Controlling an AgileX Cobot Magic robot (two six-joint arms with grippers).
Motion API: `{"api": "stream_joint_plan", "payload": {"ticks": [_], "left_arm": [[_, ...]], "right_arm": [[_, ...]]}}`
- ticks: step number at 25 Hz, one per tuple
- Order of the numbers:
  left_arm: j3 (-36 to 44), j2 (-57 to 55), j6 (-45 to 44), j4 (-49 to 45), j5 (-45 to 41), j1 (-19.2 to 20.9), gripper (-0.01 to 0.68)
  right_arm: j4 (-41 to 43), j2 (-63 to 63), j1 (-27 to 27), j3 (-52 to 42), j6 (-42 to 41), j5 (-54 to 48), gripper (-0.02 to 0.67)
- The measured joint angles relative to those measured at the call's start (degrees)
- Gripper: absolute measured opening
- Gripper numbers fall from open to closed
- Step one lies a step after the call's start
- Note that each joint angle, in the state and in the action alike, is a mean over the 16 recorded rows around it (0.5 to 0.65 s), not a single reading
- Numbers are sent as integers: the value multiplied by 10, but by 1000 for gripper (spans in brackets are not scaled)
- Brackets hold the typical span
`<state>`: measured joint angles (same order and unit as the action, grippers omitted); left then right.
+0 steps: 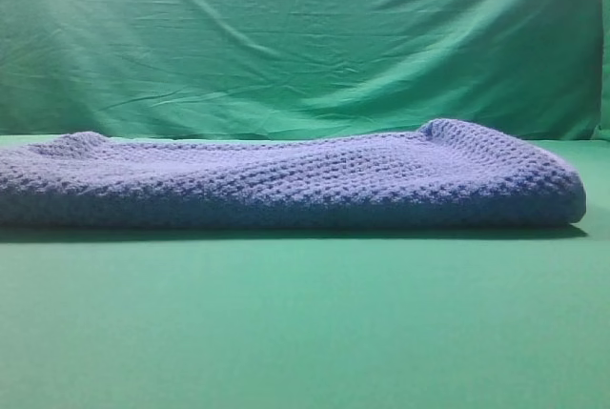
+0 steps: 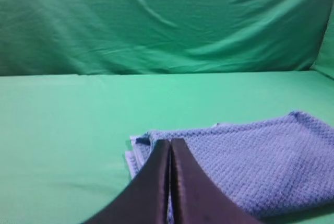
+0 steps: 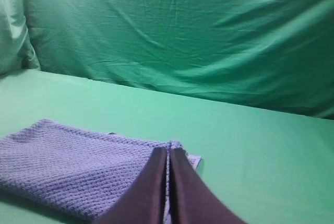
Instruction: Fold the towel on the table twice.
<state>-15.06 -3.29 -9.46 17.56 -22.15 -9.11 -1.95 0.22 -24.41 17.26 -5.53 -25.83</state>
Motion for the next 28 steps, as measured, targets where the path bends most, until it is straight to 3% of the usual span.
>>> {"api": "stream_joint_plan", "payload": {"ticks": [10,28], "left_arm": [[69,-38,-4,-5,24,0,0],[141,-41,-5,-41,41,0,0]], "right_arm": [[-18,14,0,-92,-1,128,0],[-25,14,0,-163,-1,131,0]]}}
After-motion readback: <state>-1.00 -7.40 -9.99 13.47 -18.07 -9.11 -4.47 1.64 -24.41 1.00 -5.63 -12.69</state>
